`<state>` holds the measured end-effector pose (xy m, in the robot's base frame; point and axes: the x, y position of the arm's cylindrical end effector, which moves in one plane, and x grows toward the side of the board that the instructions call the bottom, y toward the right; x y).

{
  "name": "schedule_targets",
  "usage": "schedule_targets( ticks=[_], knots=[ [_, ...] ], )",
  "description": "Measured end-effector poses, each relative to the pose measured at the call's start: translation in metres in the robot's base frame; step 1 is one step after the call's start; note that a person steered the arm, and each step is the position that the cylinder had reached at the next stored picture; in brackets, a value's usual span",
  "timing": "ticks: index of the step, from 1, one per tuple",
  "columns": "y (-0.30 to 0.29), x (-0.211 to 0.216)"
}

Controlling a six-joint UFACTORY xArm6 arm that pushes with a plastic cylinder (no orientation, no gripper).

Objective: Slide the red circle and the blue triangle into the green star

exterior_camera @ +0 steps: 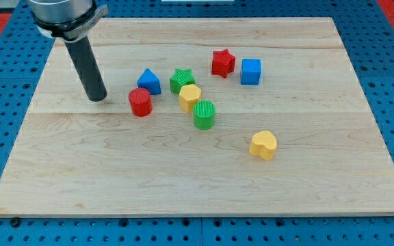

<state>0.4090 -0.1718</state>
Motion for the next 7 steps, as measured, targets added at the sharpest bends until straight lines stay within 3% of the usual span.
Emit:
schedule_targets(
  ticks=[5, 6, 7],
  knots=[
    [0.089, -0.029],
    [0.073, -0.025],
    [0.037, 0.012]
  ],
)
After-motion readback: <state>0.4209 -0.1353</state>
